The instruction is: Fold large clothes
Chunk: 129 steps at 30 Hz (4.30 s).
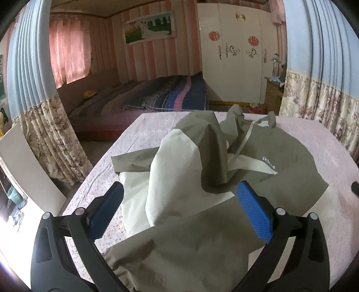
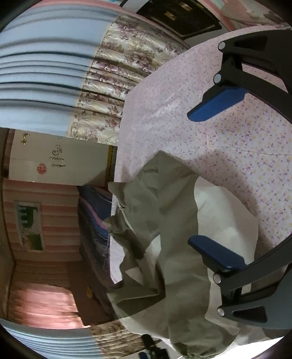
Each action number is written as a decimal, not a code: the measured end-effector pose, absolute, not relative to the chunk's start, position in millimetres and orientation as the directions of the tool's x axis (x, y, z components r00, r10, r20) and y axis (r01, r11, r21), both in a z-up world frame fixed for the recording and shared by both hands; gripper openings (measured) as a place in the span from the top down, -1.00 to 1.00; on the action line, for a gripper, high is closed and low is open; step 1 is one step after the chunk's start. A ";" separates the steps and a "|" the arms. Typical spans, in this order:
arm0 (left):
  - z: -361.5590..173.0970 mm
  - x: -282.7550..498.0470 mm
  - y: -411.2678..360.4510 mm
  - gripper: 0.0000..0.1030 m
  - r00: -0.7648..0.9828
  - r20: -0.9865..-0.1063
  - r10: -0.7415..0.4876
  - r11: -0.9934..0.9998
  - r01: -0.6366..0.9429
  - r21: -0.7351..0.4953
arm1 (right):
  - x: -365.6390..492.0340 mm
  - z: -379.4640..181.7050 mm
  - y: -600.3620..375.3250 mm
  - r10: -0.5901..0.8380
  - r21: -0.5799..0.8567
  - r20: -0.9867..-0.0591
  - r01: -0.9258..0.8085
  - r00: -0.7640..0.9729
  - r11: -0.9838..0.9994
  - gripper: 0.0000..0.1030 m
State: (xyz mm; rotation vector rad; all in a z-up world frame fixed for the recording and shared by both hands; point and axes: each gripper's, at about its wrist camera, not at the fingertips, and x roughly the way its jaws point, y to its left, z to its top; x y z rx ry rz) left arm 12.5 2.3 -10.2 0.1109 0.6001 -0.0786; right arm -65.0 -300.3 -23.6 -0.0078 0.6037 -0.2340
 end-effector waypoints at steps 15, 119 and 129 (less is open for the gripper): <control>-21.2 11.2 8.3 -0.94 0.819 -0.574 0.023 0.989 0.064 0.131 | -55.8 -54.0 -287.2 -0.159 -0.043 -0.642 0.172 0.750 0.984 -0.96; -51.4 137.8 4.3 0.66 0.662 -0.724 -0.192 0.924 0.370 0.093 | 17.3 -45.9 -331.1 -0.111 0.003 -0.605 0.142 0.789 0.990 0.96; -39.5 149.6 4.7 0.85 0.674 -0.714 -0.192 0.948 0.316 0.043 | 52.4 -20.0 -411.0 -0.293 -0.151 -0.535 0.251 0.792 0.956 0.98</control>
